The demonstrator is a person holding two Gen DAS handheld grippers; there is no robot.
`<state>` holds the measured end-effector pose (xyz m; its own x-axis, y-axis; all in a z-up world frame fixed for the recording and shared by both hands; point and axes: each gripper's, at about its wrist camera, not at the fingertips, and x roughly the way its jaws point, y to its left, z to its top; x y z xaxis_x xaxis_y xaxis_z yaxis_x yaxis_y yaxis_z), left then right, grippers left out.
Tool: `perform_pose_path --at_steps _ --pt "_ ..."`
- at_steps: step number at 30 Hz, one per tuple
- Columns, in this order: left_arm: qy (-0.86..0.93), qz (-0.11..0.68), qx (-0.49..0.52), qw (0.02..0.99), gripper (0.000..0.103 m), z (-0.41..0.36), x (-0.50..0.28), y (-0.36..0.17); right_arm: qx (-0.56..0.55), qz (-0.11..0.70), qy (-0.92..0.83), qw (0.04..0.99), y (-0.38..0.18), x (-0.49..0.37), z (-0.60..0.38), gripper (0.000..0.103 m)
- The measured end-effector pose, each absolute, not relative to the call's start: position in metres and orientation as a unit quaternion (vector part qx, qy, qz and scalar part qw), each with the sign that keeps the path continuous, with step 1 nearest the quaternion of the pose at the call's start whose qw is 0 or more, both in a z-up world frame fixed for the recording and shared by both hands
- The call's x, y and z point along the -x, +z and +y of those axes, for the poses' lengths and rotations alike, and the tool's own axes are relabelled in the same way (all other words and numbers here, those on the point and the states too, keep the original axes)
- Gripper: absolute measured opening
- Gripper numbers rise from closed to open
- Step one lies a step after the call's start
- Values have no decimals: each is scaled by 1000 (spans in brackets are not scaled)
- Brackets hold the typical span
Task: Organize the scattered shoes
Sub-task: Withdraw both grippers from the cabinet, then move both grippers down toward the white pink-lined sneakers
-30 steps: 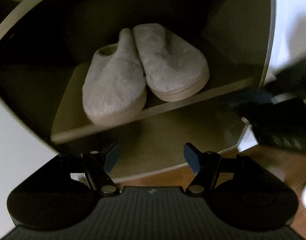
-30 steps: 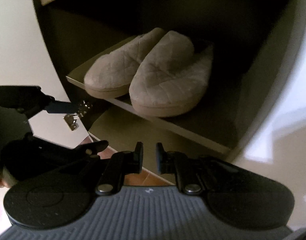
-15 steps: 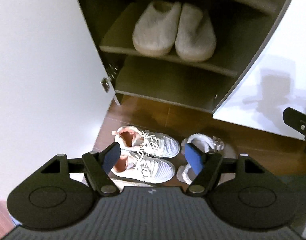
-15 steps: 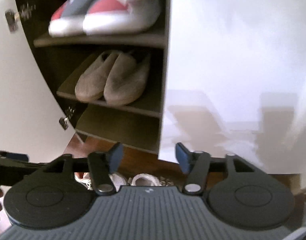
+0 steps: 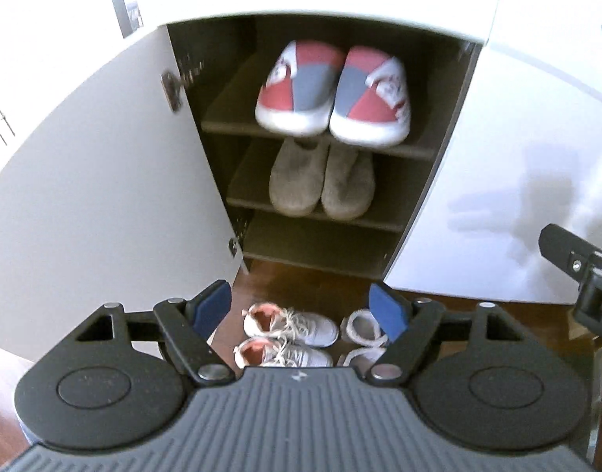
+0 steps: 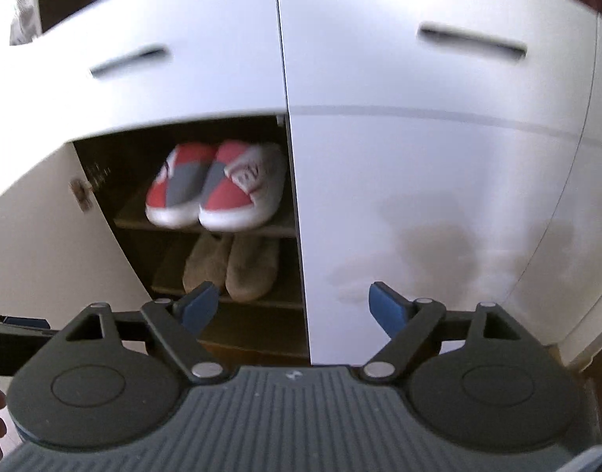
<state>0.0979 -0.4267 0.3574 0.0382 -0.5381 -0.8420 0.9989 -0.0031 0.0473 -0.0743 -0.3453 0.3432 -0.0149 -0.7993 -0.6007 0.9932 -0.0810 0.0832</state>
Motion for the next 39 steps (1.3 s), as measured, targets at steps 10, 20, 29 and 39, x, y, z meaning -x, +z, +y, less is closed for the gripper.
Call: perform_pose_path --at_steps 10,20,29,39 --pt "-627 311 -346 625 79 -428 -76 387 -237 168 -696 656 380 96 -349 84" --pt "-622 317 -354 623 79 -442 -69 383 -248 179 -696 650 381 108 -368 84" --pt "-615 326 -357 623 79 -457 -67 379 -249 189 -690 653 378 113 -391 84" --pt "-598 347 -334 641 93 -441 -71 334 -215 225 -674 671 357 111 -413 90"
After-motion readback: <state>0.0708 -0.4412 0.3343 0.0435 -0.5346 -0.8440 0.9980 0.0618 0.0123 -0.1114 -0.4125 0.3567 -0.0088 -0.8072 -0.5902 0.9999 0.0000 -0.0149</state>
